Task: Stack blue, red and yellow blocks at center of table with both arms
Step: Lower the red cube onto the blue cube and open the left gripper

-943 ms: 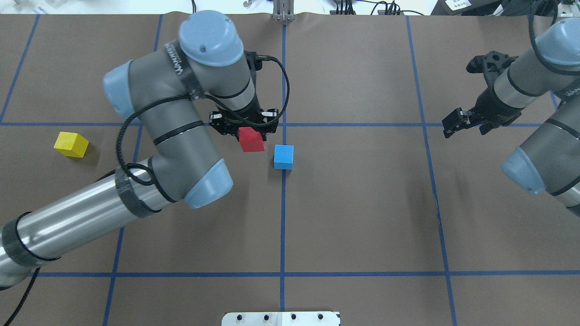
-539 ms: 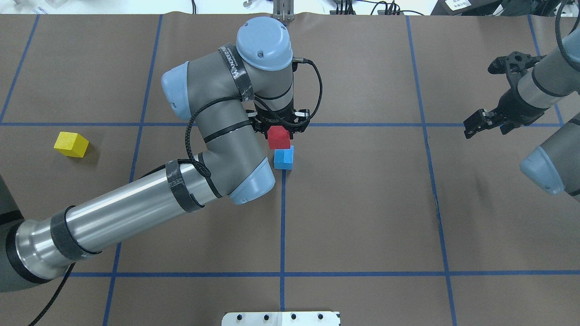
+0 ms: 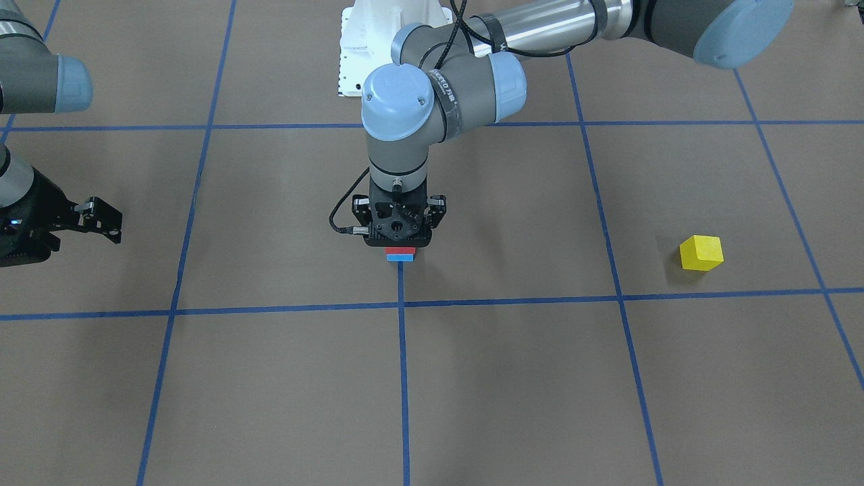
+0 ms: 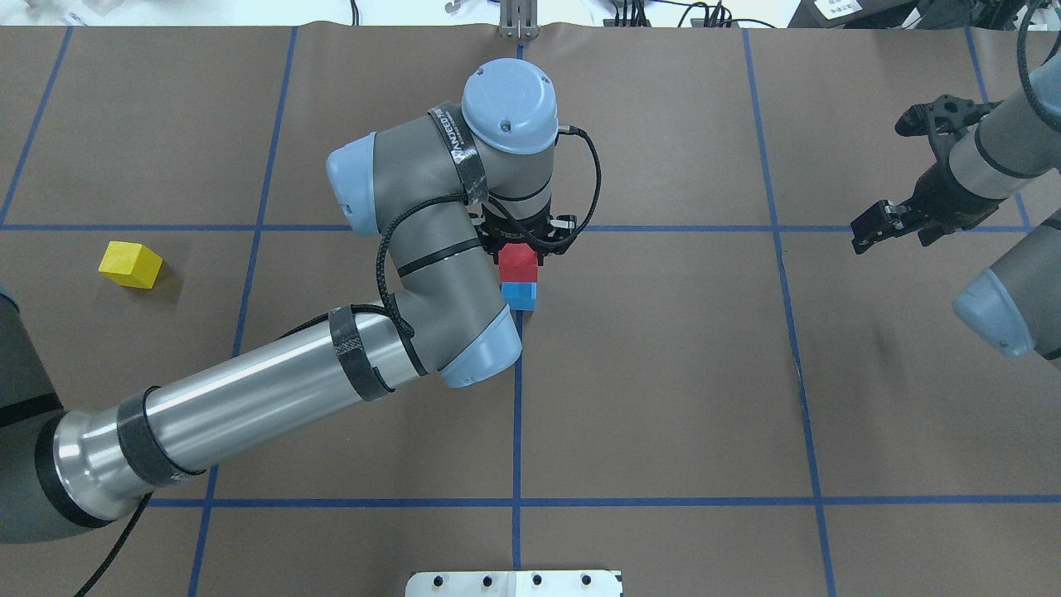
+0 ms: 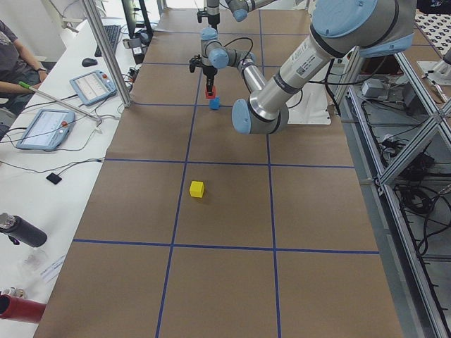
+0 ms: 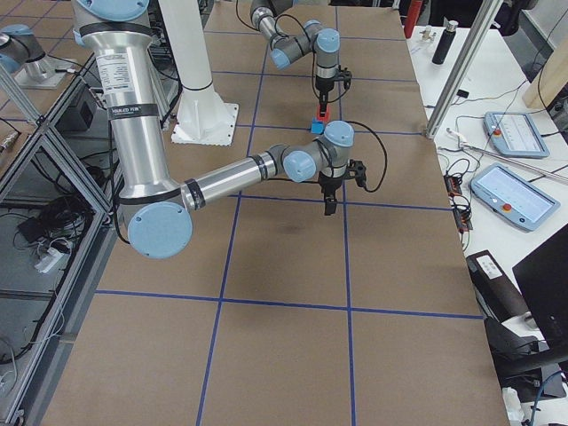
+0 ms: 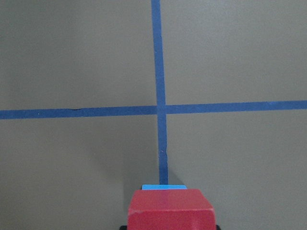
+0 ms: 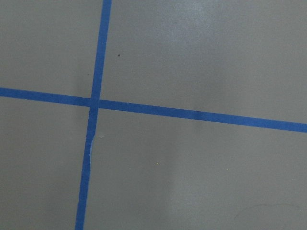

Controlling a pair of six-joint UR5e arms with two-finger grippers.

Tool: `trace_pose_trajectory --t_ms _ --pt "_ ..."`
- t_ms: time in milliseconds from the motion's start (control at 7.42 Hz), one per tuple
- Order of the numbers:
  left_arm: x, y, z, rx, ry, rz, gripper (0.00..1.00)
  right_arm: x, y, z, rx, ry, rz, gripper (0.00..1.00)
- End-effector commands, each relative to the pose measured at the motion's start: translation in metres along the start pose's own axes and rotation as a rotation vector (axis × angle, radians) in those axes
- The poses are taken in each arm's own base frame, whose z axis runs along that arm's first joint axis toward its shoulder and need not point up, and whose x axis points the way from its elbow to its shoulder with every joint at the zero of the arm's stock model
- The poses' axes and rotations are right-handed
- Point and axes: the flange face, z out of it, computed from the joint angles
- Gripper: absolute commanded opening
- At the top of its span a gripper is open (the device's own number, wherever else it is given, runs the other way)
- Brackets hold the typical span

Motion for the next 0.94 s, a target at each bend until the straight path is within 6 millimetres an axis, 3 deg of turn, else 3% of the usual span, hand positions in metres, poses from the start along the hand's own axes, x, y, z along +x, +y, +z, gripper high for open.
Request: trace_pose_trajectory --t_ms 0,808 --pt "0.0073 0.0105 0.008 0.011 -0.015 0.016 0.0 0.0012 0.0002 0.0011 -0.002 0.004 0.003 1.0" --pt "0.0045 0.0105 0.0102 0.012 -0.023 0.045 0.0 0.0005 -0.0008 0.0026 -0.004 0.005 0.004 1.0"
